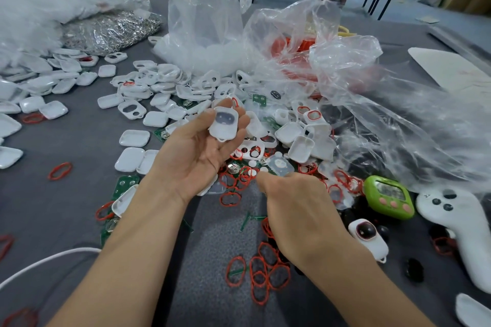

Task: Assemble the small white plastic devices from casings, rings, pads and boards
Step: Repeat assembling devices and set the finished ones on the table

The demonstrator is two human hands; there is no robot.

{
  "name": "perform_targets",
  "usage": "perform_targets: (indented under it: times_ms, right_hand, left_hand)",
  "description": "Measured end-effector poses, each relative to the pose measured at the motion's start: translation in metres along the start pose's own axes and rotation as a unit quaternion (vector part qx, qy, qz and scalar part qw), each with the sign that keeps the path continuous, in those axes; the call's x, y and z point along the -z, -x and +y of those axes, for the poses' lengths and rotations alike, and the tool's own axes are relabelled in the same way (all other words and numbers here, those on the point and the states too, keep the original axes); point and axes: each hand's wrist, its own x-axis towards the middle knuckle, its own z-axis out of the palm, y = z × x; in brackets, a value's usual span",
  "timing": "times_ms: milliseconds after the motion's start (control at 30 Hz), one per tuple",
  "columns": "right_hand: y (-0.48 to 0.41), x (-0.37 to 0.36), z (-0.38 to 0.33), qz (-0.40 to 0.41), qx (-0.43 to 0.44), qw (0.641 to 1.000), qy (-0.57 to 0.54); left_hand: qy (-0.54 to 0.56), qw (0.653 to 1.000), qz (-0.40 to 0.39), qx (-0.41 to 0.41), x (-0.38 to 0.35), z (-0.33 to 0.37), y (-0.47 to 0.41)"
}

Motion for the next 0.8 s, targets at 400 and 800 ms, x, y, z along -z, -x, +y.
perform_targets:
  times_ms: [400, 800]
  right_hand:
    - [0.005, -0.008, -0.001, 0.081, 0.010, 0.996, -0.022]
    - [-0.004, -0.032, 0.038, 0.174, -0.113, 0.877, -0.434]
  left_hand:
    - [-0.017, 1.000, 0.017, 0.010, 0.002, -0.008, 0.001]
    - [-0.036, 0.999, 0.021, 0.024, -0.003, -0.009, 0.000]
